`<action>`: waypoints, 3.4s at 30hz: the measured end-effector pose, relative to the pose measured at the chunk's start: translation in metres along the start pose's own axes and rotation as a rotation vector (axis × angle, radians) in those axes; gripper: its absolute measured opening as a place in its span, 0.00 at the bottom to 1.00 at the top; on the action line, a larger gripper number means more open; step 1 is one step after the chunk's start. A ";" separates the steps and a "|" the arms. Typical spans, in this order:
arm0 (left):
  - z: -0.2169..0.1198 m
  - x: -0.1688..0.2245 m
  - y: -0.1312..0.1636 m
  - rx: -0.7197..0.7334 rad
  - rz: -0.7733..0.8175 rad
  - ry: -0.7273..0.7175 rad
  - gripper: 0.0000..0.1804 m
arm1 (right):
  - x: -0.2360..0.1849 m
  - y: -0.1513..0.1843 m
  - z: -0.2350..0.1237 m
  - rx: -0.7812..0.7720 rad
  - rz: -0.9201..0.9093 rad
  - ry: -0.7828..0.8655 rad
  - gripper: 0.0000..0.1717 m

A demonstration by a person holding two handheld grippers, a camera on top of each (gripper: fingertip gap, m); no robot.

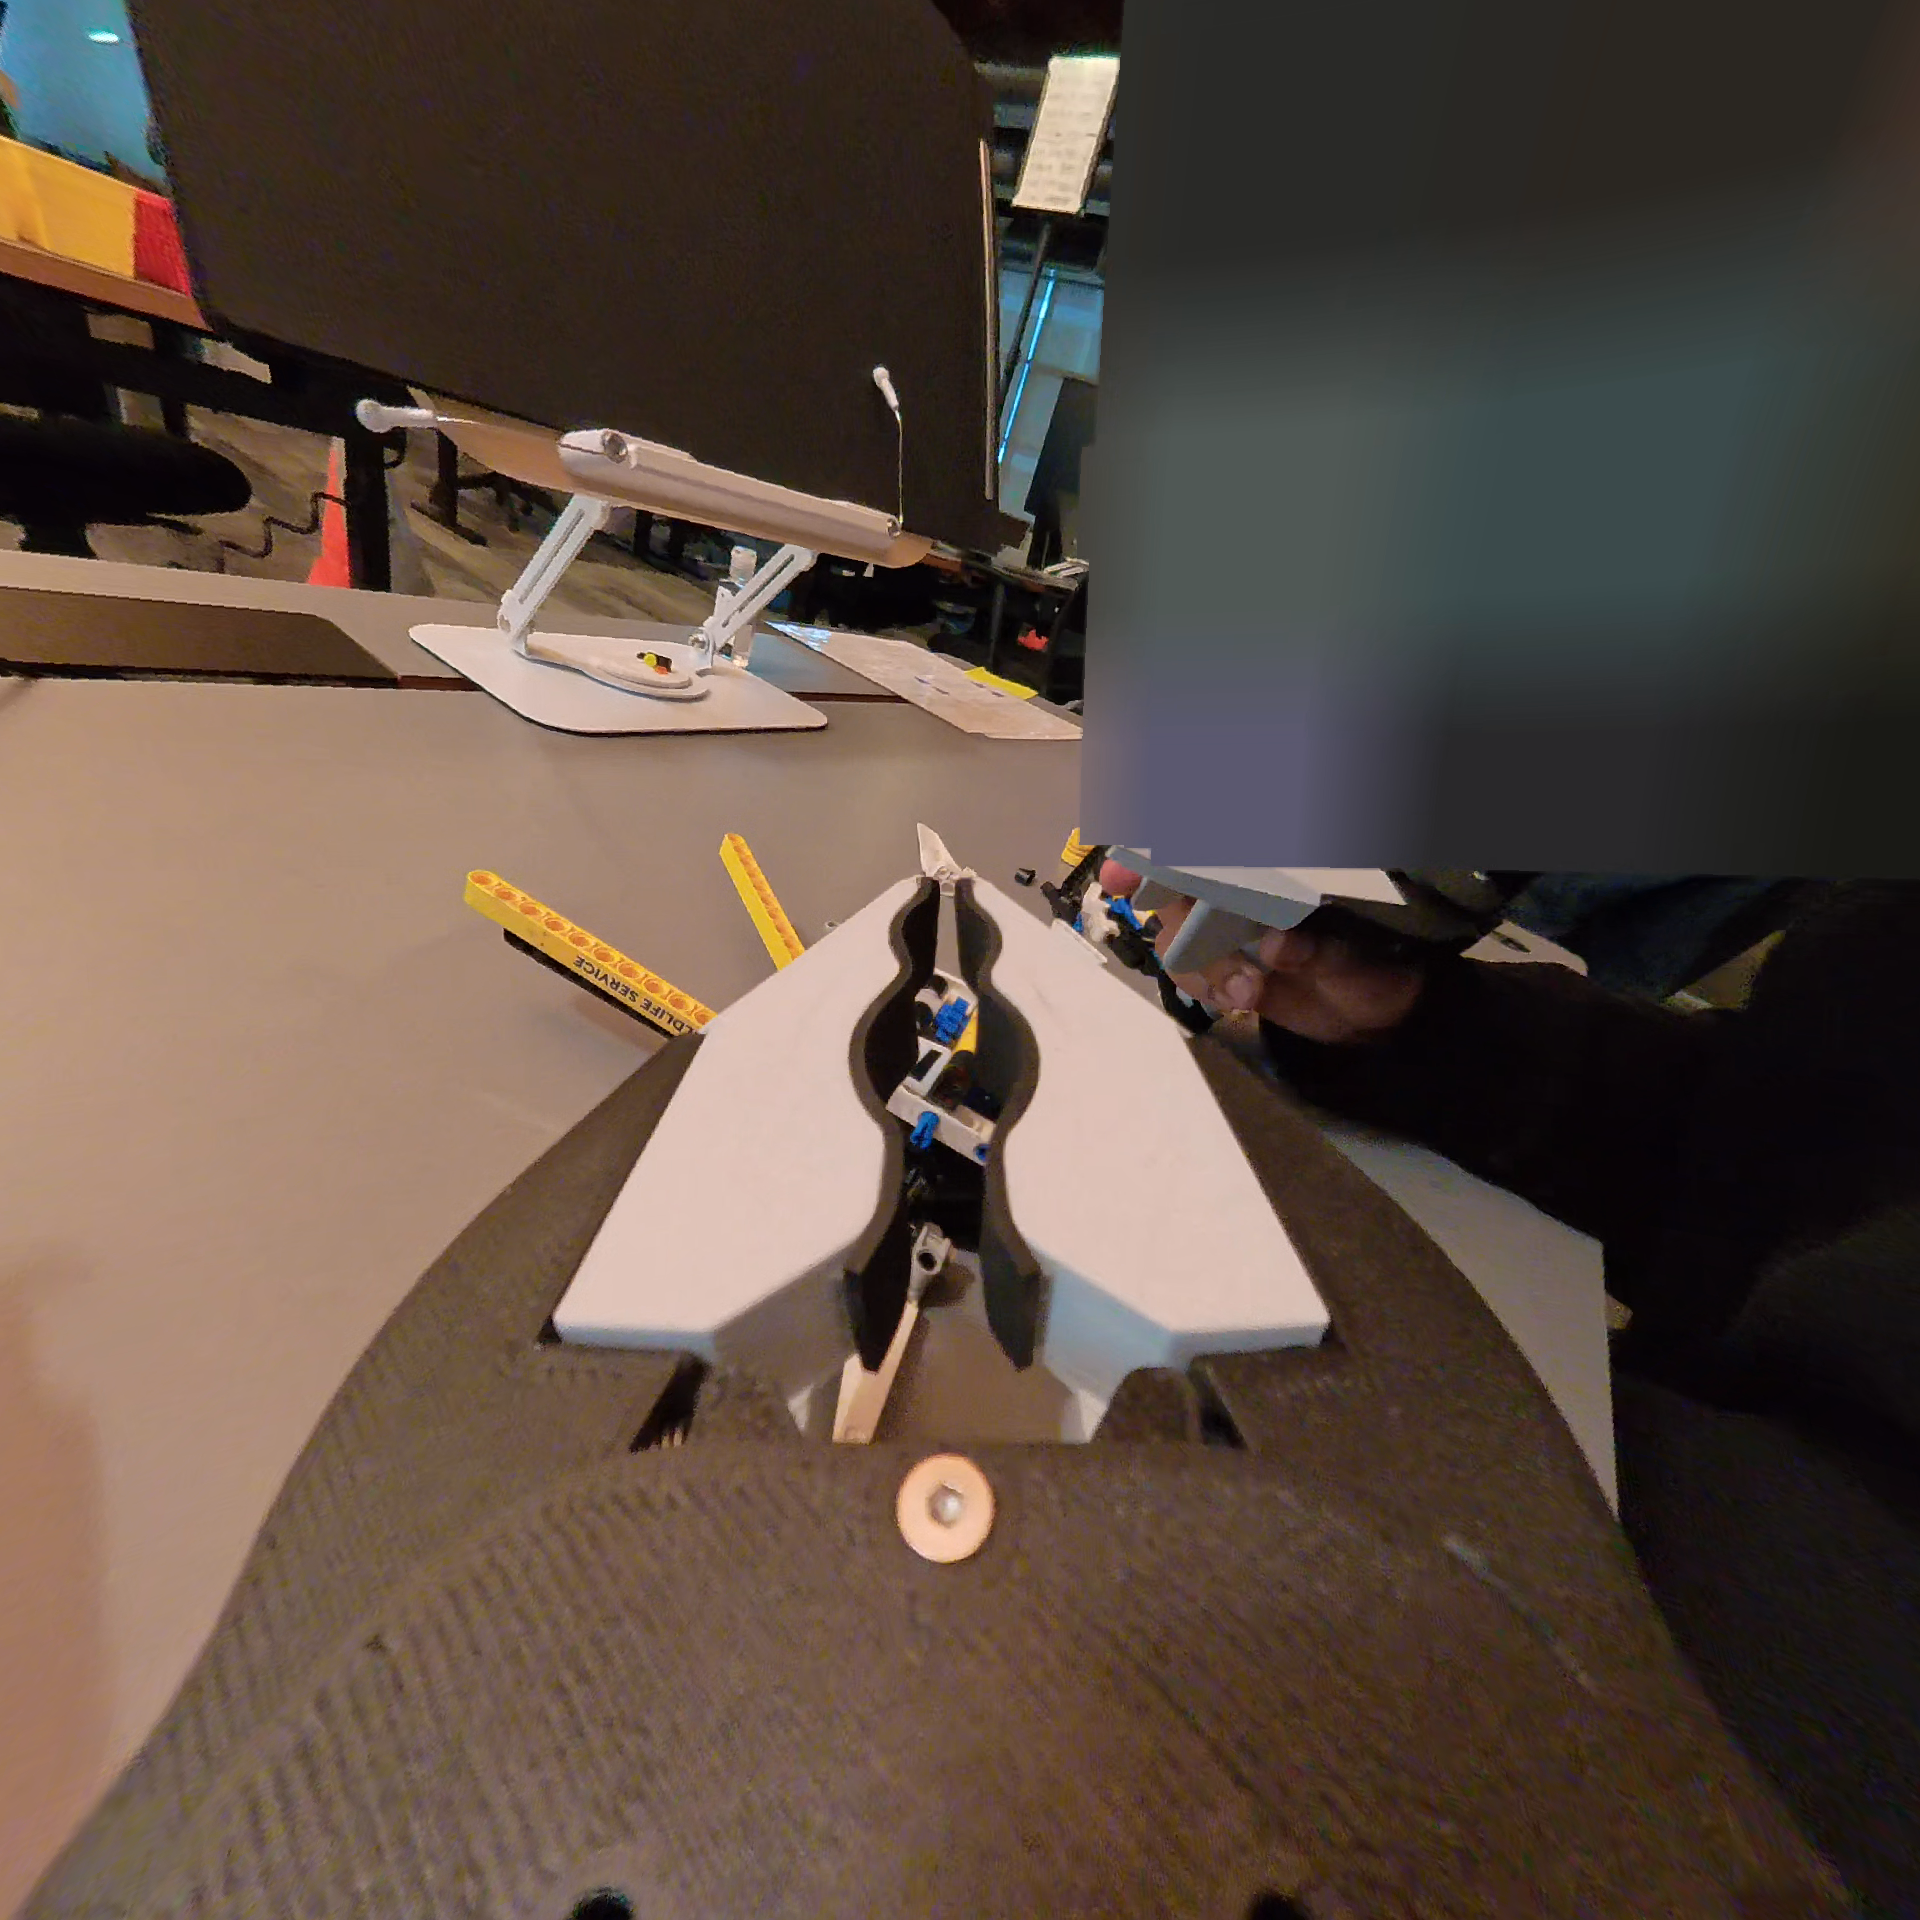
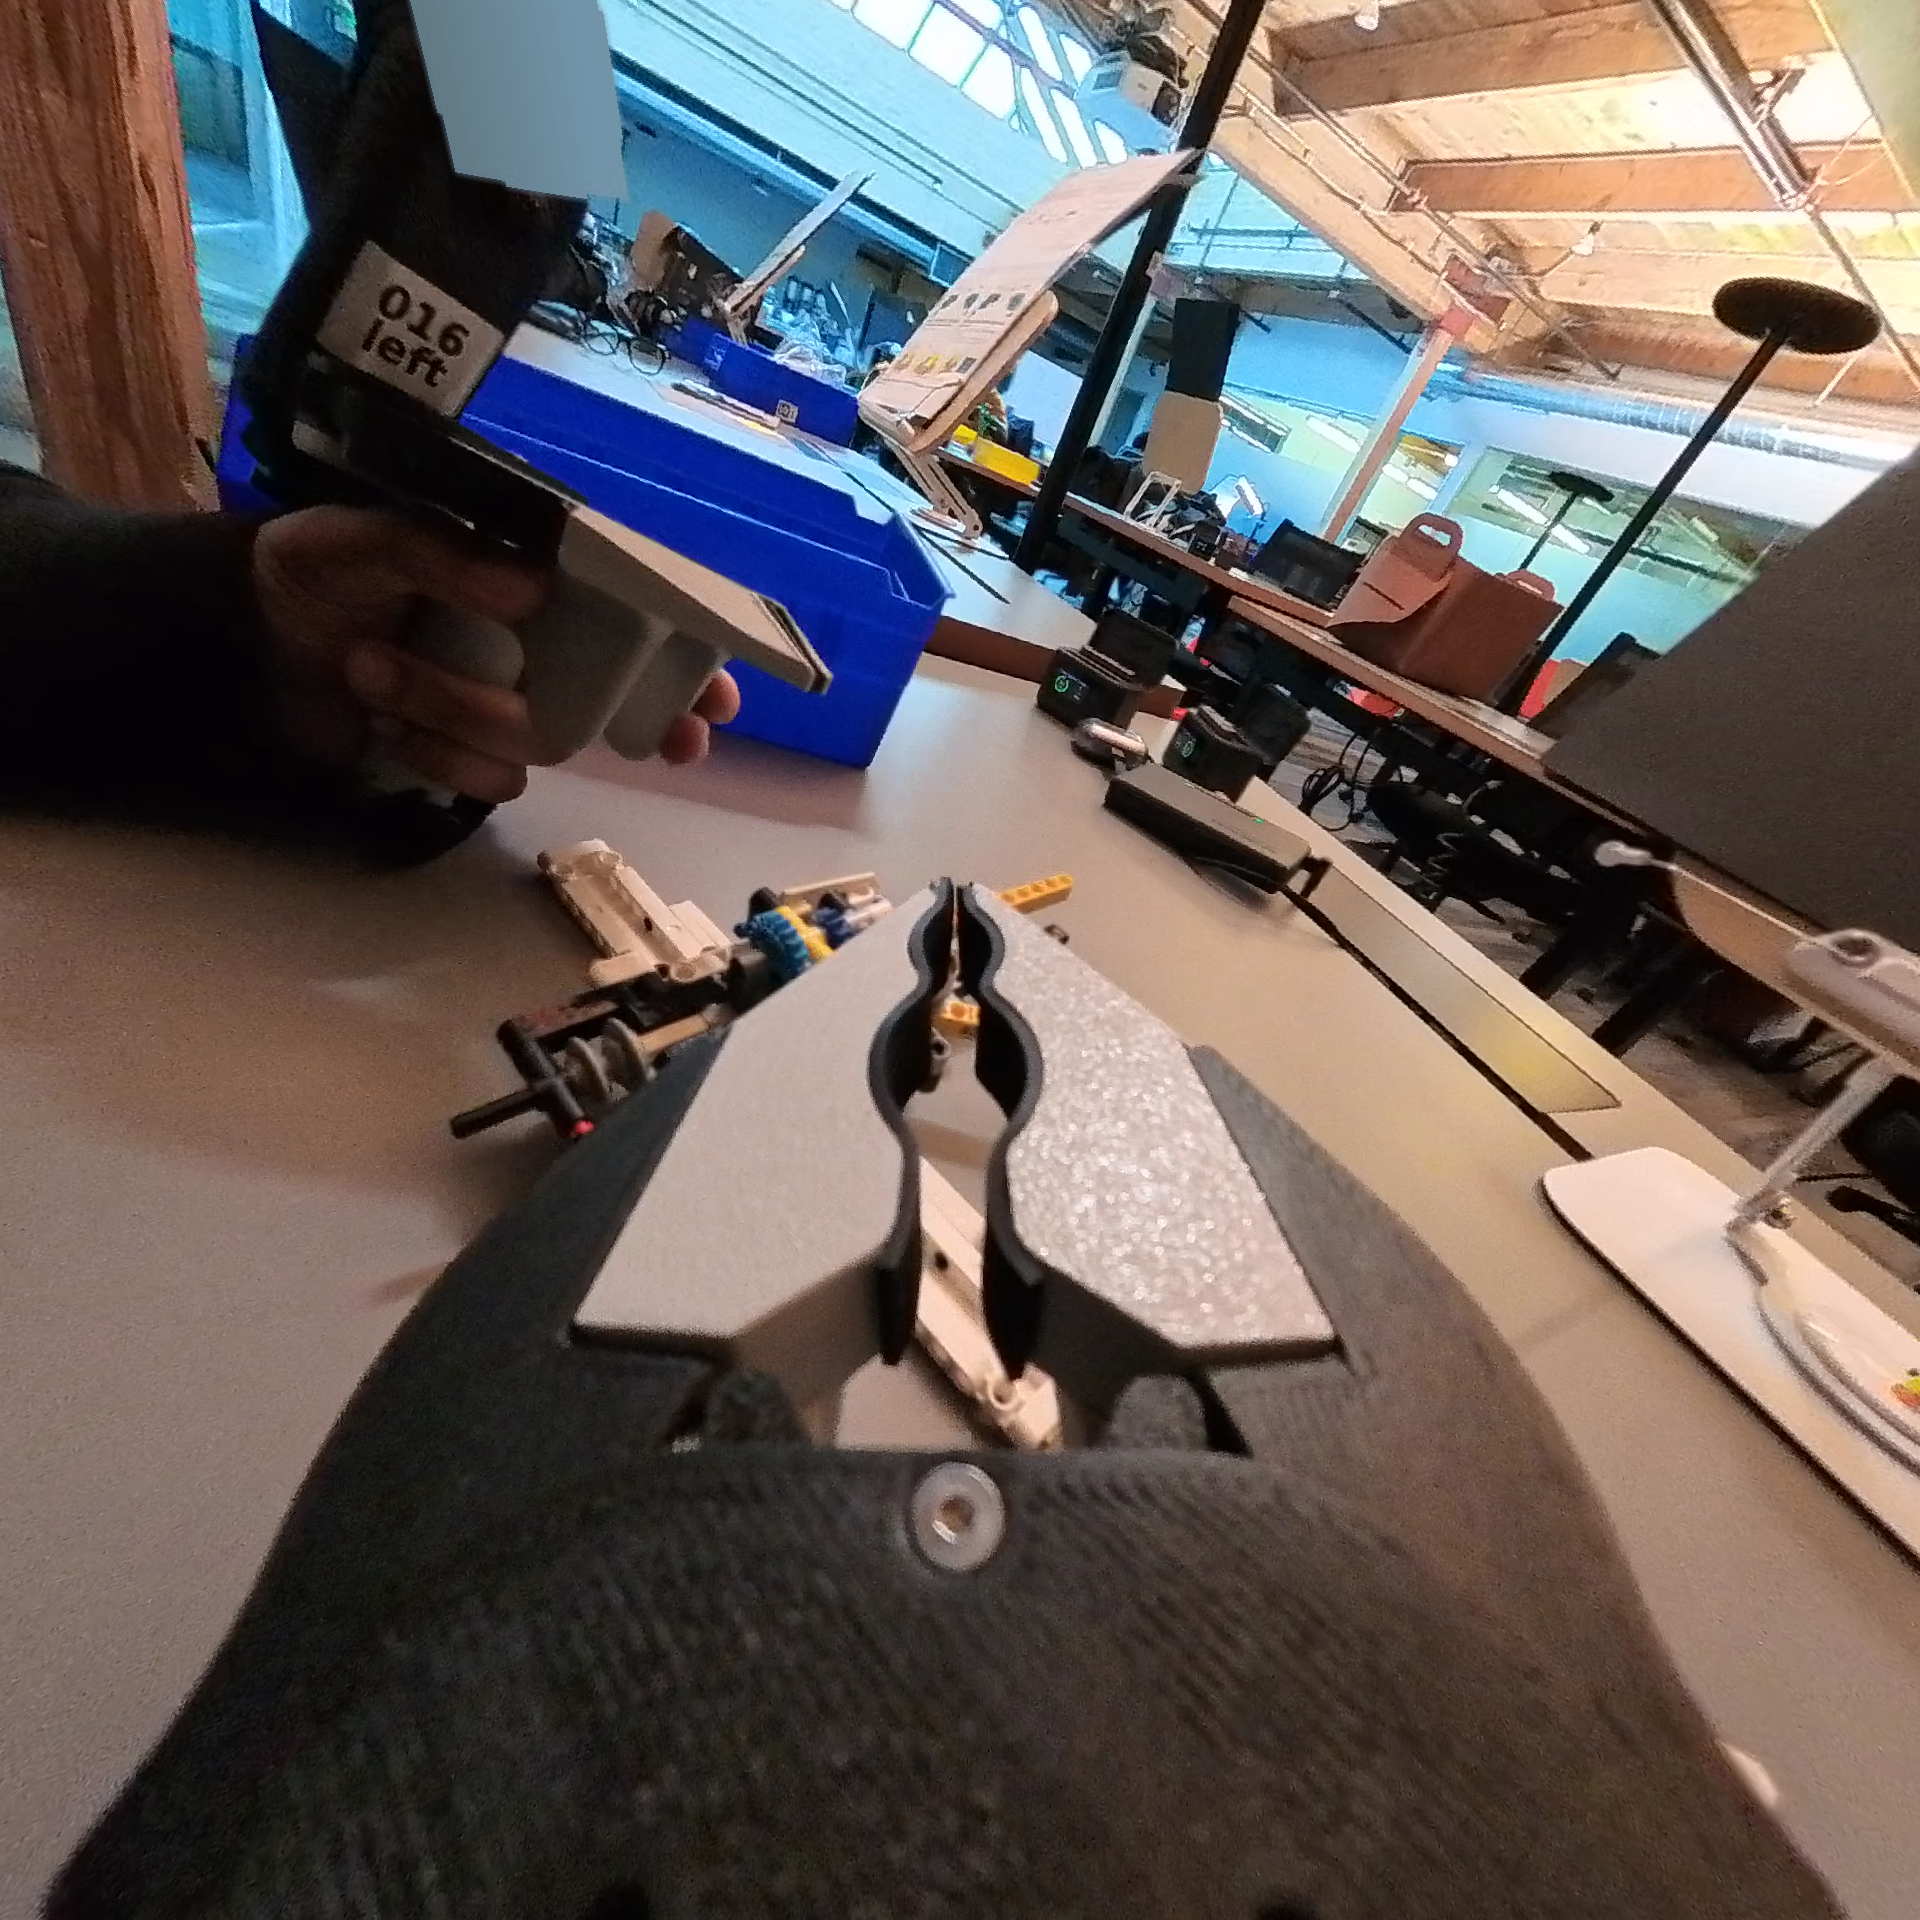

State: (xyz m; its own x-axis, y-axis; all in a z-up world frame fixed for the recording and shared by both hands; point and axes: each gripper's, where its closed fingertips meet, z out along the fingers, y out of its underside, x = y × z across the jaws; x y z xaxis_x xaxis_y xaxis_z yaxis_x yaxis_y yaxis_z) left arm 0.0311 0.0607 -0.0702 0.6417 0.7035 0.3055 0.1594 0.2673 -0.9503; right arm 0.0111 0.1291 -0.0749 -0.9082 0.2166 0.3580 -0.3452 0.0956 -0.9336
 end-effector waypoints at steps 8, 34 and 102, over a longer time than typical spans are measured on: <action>-0.004 0.001 -0.004 0.033 -0.028 0.013 0.01 | 0.002 -0.028 -0.007 0.059 -0.054 0.064 0.00; -0.005 -0.001 -0.005 0.042 -0.008 -0.010 0.04 | 0.041 -0.030 -0.022 0.164 0.336 0.151 0.00; -0.002 -0.005 0.003 0.005 -0.255 0.013 0.21 | 0.018 -0.020 -0.015 0.197 1.153 -0.320 0.17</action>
State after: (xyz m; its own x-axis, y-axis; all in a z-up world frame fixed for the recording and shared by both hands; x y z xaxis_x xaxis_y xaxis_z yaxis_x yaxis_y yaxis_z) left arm 0.0296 0.0563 -0.0747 0.5907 0.6048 0.5342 0.3136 0.4379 -0.8426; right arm 0.0048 0.1456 -0.0494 -0.7138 -0.1752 -0.6781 0.7000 -0.1504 -0.6981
